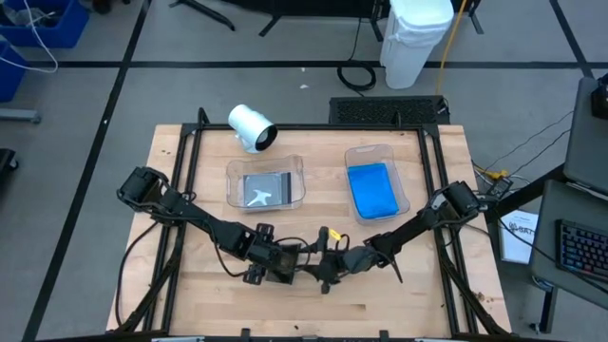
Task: Pick & place jewel cases by type
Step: Put the black cd case into the left transparent bin
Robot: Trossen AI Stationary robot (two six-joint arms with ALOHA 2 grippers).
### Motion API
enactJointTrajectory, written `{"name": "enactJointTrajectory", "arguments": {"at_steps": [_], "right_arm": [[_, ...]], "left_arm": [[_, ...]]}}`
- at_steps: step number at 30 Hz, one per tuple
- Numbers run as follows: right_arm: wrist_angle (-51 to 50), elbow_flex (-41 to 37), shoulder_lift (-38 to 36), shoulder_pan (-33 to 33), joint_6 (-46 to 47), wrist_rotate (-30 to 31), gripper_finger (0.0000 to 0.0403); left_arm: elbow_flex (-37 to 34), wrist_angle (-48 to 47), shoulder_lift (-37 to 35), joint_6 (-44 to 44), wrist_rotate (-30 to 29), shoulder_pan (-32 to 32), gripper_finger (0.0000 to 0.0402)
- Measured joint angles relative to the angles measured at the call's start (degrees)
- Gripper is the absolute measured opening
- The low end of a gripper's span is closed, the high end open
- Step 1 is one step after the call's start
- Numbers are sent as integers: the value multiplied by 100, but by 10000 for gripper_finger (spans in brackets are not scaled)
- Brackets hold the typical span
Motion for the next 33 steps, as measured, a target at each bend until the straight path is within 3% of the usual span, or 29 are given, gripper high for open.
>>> {"name": "enactJointTrajectory", "arguments": {"at_steps": [9, 17, 25, 33], "right_arm": [[-145, -5, 9, -161, 66, -793, 196], [-224, 517, 17, -475, -301, -880, 196], [-367, 614, 17, -1009, 248, -1891, 196], [-108, 612, 33, -1109, 367, -2140, 196]], "left_arm": [[-2, 1, 0, -5, -12, 0, 296], [-2, 283, 15, 50, -51, 4, 296], [-20, 575, 26, 111, -86, 4, 296], [-20, 740, 26, 363, -367, 5, 296]]}}
